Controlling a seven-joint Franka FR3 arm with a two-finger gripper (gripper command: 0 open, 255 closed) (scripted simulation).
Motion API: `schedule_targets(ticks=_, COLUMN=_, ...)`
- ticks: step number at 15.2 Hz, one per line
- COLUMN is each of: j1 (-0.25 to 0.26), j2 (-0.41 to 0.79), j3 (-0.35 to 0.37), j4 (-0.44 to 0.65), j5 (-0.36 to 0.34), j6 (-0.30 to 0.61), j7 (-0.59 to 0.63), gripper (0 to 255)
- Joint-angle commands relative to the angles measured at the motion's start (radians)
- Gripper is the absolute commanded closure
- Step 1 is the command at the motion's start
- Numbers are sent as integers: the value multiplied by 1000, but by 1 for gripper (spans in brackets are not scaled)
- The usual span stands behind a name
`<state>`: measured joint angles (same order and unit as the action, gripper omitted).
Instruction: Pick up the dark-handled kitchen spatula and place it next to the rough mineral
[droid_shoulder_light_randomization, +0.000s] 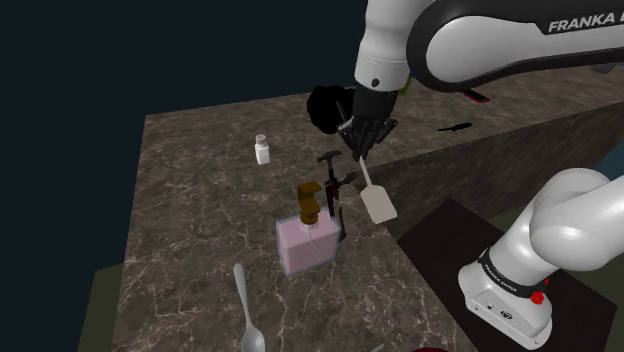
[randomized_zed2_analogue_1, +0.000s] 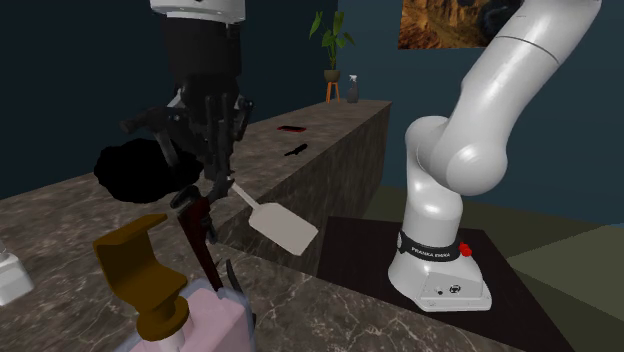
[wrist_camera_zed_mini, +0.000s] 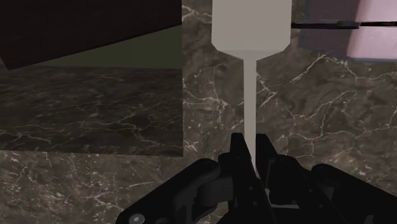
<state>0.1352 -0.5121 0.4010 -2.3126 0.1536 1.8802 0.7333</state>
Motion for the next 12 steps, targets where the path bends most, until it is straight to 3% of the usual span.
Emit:
schedule_targets(ticks=1, j1=-1, j2=-6, j3=-6, j4=23, j5=-2, j6=-29, j7=-2, gripper=255)
schedule_targets(ticks=4, j1=-3, j2=-6, j3=-11, j4=60, j5=-5, j6=-67, j7=-3, gripper=255)
schedule_targets(ticks=12, j1=-71, j2=-16, j3=-167, j4=25, j5=-68, j6=-53, j7=-199, gripper=255)
